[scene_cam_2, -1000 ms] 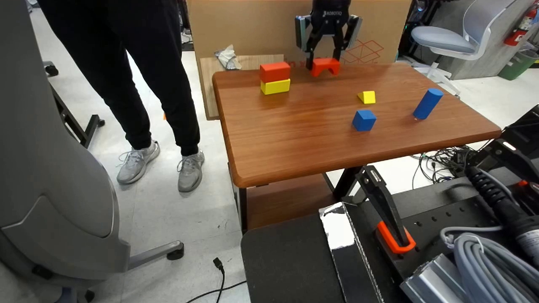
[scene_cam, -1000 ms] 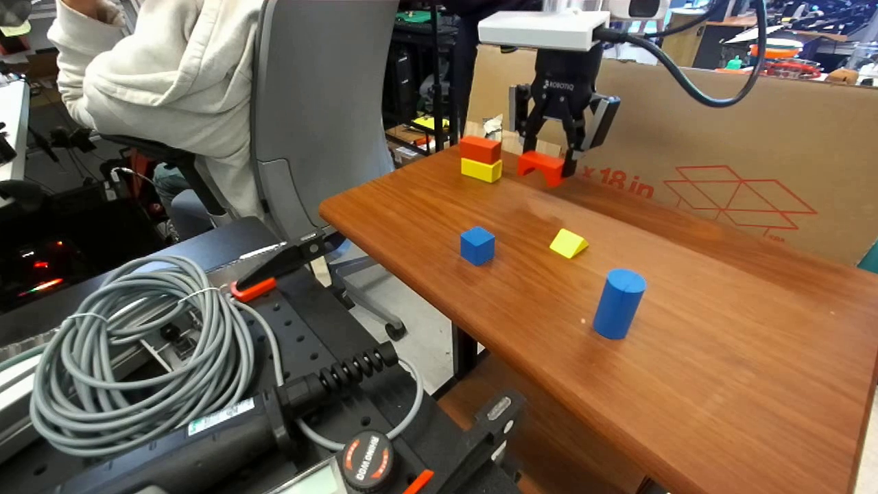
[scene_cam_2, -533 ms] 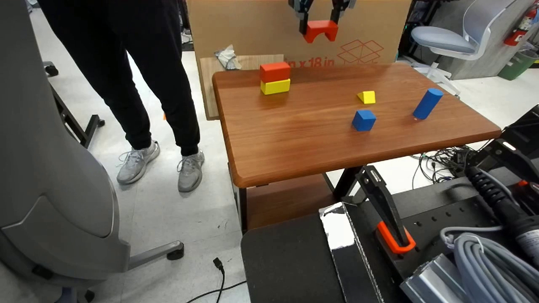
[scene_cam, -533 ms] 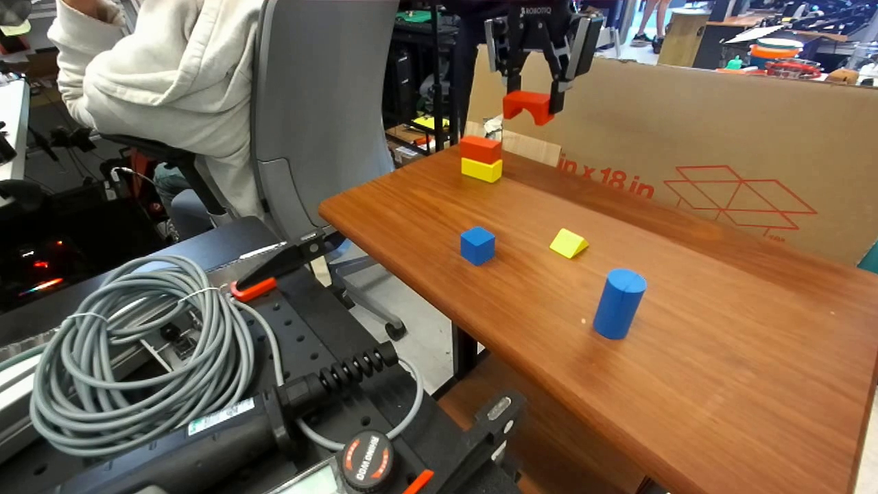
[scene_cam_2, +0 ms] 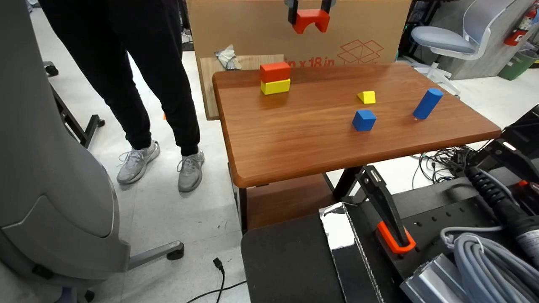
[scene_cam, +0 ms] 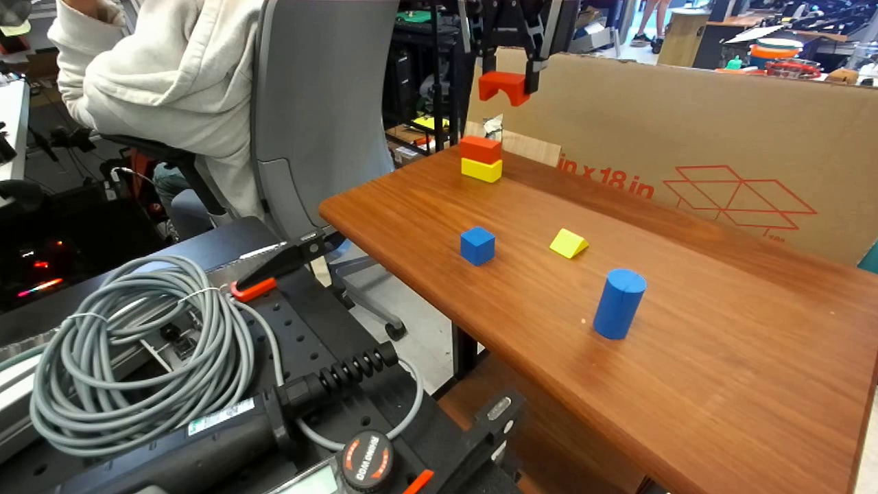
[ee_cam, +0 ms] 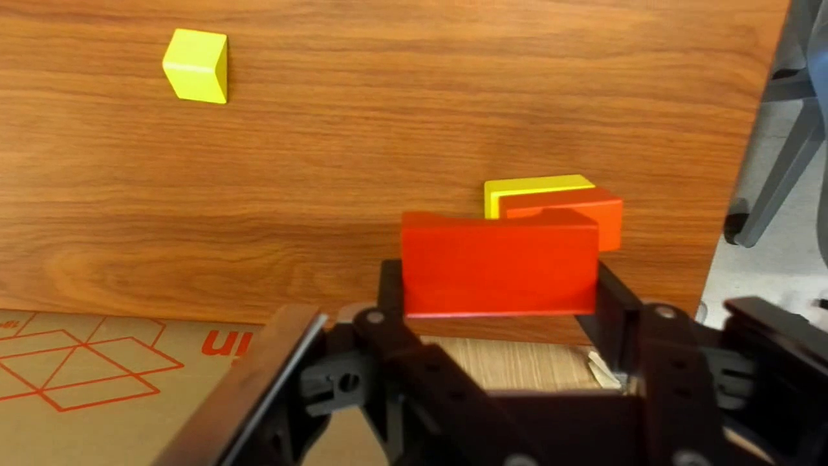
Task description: Put the orange block over the other orange block
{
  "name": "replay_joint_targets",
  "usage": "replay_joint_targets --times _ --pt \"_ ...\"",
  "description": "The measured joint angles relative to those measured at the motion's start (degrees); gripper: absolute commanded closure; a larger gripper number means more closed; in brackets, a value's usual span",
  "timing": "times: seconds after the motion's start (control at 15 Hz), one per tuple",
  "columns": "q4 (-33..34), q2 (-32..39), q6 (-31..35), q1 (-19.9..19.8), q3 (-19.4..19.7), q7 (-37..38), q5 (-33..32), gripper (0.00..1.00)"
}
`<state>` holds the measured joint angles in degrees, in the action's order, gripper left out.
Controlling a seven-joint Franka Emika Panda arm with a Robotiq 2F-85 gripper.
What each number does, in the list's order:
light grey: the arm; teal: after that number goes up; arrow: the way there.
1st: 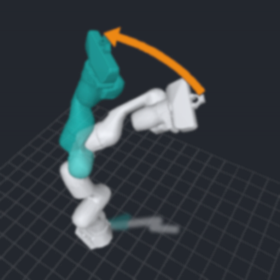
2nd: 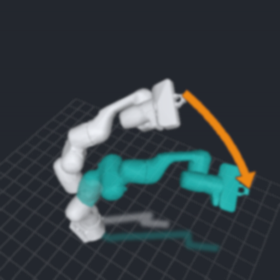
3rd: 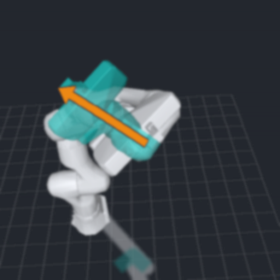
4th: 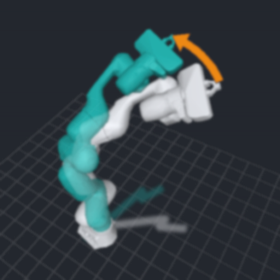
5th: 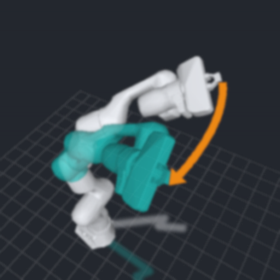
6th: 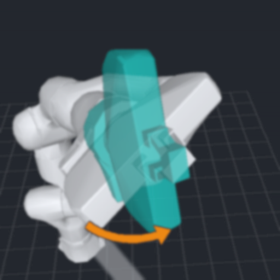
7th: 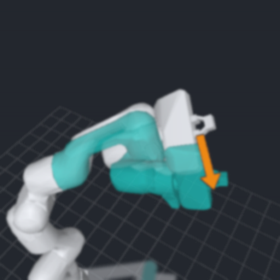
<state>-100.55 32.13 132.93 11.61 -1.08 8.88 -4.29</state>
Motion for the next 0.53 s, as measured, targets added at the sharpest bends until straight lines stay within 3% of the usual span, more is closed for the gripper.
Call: replay_joint_targets --times 0.53 --pt "1.1 0.9 -0.1 -1.7 -2.8 -4.5 2.2 0.59"
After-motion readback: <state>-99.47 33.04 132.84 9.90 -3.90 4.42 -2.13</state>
